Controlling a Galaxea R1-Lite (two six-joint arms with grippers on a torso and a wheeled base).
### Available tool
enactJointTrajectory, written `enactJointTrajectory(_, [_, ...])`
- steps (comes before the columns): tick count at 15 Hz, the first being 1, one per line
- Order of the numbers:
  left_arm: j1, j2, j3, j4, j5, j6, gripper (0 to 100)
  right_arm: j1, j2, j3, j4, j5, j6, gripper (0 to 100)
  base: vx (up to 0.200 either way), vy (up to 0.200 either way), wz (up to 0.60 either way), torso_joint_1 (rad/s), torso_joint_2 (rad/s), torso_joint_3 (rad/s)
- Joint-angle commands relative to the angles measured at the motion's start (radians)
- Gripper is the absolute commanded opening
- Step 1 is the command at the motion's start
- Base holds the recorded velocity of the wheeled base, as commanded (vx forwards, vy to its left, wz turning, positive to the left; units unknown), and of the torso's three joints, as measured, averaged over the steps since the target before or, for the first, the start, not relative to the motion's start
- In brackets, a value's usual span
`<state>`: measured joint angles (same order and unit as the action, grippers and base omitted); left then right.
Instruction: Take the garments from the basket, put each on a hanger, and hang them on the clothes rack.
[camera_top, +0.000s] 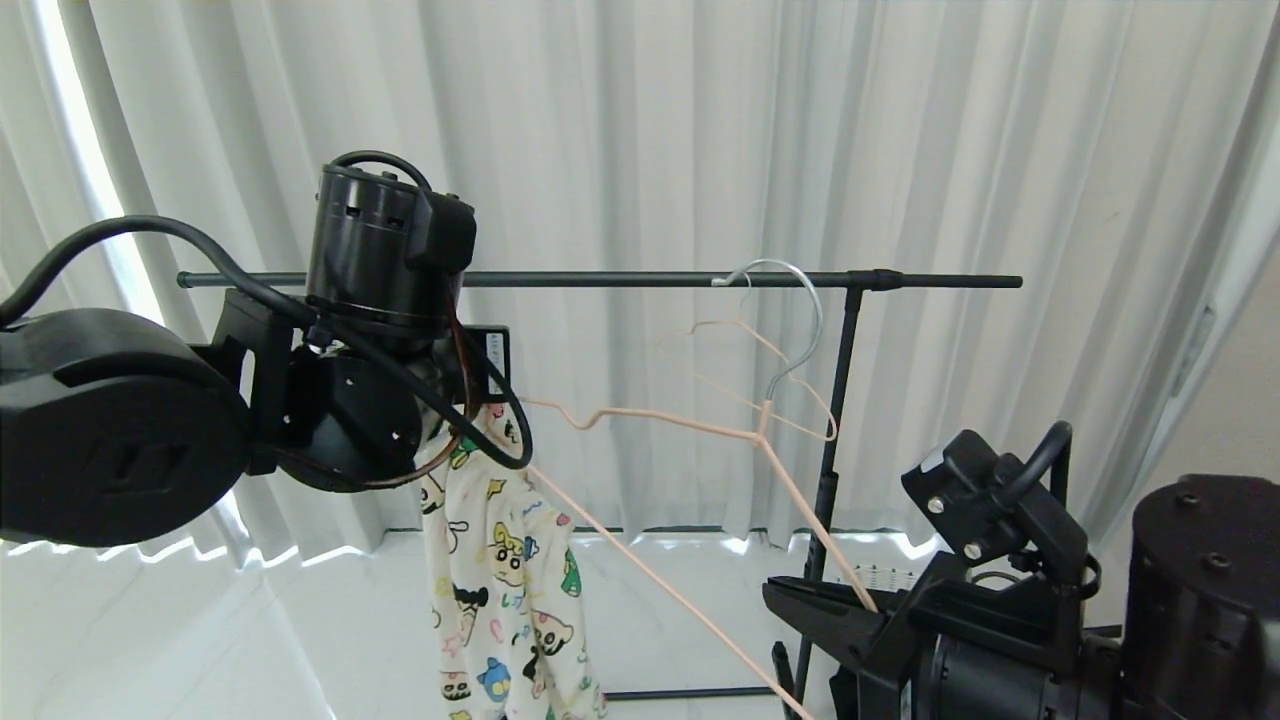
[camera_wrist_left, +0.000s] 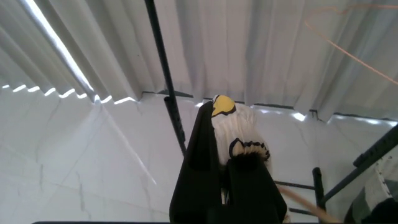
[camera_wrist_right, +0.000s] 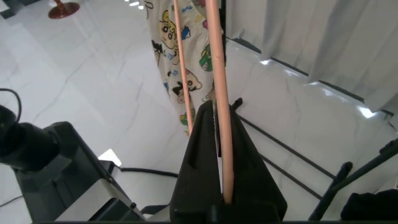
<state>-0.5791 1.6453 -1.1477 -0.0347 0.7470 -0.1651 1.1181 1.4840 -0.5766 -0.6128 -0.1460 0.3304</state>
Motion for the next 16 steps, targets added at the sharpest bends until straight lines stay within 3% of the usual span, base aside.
enactJointTrajectory(1, [0.001, -0.001, -0.014, -0.001, -0.018, -0.001, 0, 0.009, -0.013, -0.002, 0.002, 0.011, 0.001, 0, 0.0, 0.0, 0.0, 0.0, 0.0, 0.0])
enactJointTrajectory(5, [-0.001, -0.001, -0.024, -0.001, -0.037, -0.007, 0, 0.025, -0.008, -0.006, 0.001, 0.014, 0.004, 0, 0.0, 0.0, 0.0, 0.0, 0.0, 0.0])
enactJointTrajectory(12, [-0.039, -0.007, -0.023, -0.001, -0.035, -0.028, 0, -0.021, 0.051, -0.081, -0.005, 0.005, 0.013, 0, 0.0, 0.0, 0.0, 0.0, 0.0, 0.0])
enactJointTrajectory(16, [-0.126, -0.024, -0.021, -0.001, -0.037, -0.073, 0, -0.026, 0.093, -0.12, -0.007, 0.005, 0.018, 0, 0.0, 0.0, 0.0, 0.0, 0.0, 0.0])
